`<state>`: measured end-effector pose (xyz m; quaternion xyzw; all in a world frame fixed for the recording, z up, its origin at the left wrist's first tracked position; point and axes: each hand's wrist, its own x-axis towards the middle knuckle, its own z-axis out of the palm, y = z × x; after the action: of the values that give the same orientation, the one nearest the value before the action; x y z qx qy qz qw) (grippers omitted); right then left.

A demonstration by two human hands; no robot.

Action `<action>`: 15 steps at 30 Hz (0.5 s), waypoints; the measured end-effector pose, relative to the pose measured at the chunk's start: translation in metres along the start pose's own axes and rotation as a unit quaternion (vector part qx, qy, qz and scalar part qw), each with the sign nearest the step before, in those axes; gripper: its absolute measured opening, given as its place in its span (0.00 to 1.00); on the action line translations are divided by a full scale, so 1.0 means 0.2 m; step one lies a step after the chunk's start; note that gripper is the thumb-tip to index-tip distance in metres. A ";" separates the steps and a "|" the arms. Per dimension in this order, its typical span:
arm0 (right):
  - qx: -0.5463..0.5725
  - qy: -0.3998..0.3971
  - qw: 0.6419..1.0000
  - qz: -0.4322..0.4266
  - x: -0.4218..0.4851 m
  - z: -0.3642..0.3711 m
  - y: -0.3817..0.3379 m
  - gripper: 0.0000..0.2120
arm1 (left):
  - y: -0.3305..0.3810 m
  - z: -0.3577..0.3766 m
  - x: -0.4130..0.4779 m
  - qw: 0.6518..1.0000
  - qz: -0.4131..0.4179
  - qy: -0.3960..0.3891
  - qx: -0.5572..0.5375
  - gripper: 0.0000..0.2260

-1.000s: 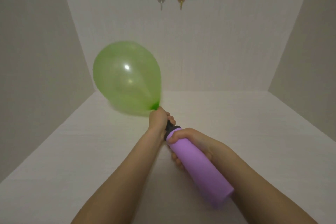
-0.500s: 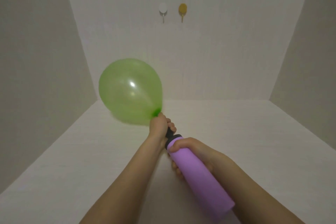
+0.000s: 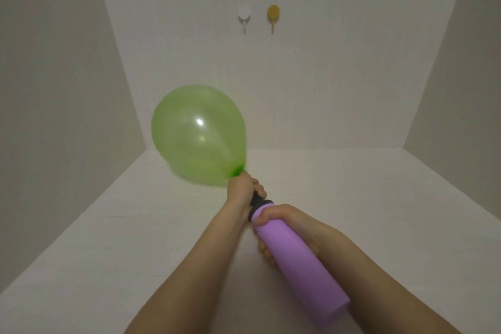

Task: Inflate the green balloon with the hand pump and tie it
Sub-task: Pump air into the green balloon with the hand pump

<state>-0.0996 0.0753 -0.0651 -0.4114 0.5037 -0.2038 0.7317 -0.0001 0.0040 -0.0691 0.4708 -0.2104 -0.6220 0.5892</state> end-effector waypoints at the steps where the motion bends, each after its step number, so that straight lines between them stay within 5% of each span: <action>1: 0.001 0.000 1.000 -0.005 0.00 0.00 0.00 0.12 | 0.02 0.00 0.01 1.000 0.001 -0.002 -0.003 0.15; 15: -0.005 -0.015 1.000 -0.005 -0.02 0.00 -0.02 0.12 | 0.05 -0.02 0.00 1.000 0.013 -0.009 -0.021 0.14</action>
<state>-0.1006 0.0756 -0.0607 -0.4203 0.4914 -0.1984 0.7365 0.0091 0.0023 -0.0628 0.4498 -0.2088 -0.6230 0.6049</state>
